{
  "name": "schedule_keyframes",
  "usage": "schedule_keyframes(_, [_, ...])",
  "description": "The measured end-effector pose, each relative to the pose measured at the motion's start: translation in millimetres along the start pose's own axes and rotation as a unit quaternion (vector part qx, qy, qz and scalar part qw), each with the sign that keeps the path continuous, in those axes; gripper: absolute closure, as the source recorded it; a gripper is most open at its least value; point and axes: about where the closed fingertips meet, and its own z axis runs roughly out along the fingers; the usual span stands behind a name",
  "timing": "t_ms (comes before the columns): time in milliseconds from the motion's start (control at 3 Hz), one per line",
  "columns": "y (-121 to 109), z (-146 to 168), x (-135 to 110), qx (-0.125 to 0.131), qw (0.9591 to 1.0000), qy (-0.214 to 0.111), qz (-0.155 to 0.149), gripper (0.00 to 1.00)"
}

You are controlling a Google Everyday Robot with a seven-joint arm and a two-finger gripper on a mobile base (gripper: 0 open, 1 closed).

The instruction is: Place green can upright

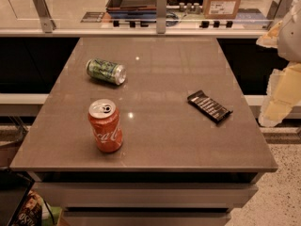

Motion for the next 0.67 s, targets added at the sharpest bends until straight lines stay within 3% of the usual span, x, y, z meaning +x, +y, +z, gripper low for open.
schedule_keyframes(667, [-7, -1, -11, 0.005, 0.9998, -0.016, 0.005, 0.00])
